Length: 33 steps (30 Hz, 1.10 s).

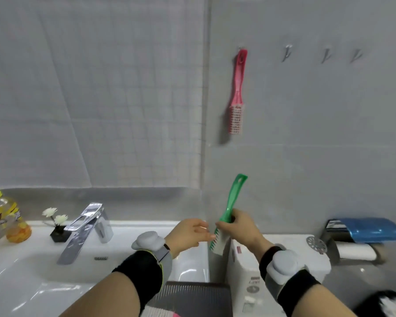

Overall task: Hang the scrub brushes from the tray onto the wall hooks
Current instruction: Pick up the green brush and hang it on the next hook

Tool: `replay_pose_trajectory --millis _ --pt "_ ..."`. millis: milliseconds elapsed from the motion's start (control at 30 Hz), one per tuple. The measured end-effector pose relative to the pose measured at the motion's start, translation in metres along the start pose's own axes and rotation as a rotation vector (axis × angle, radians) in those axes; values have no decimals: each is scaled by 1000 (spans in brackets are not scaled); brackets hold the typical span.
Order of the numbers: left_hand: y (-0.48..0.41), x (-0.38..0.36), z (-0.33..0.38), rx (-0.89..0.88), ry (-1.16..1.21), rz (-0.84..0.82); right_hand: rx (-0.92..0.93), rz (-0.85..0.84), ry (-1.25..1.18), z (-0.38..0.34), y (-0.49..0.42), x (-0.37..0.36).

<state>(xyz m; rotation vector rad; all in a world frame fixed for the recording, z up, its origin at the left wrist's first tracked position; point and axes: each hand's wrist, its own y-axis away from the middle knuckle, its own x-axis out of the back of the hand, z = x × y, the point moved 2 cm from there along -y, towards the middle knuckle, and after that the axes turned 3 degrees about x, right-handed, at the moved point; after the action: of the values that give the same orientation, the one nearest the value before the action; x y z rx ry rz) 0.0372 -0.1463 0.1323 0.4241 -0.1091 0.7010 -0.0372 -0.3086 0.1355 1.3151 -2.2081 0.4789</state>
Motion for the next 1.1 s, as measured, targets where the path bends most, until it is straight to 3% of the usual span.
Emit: replay_pose_trajectory --millis 233,467,767,1100 --pt "-29 -27 107 -299 -9 -22 137 129 -201 -72 -36 104" --pt "-55 -41 211 -454 32 -38 236 384 -424 -136 -82 218" --pt "-83 -54 292 -502 84 -64 306 461 -406 -161 -134 291" --pt "-105 -57 310 -463 134 -40 266 412 -439 -159 -169 303"
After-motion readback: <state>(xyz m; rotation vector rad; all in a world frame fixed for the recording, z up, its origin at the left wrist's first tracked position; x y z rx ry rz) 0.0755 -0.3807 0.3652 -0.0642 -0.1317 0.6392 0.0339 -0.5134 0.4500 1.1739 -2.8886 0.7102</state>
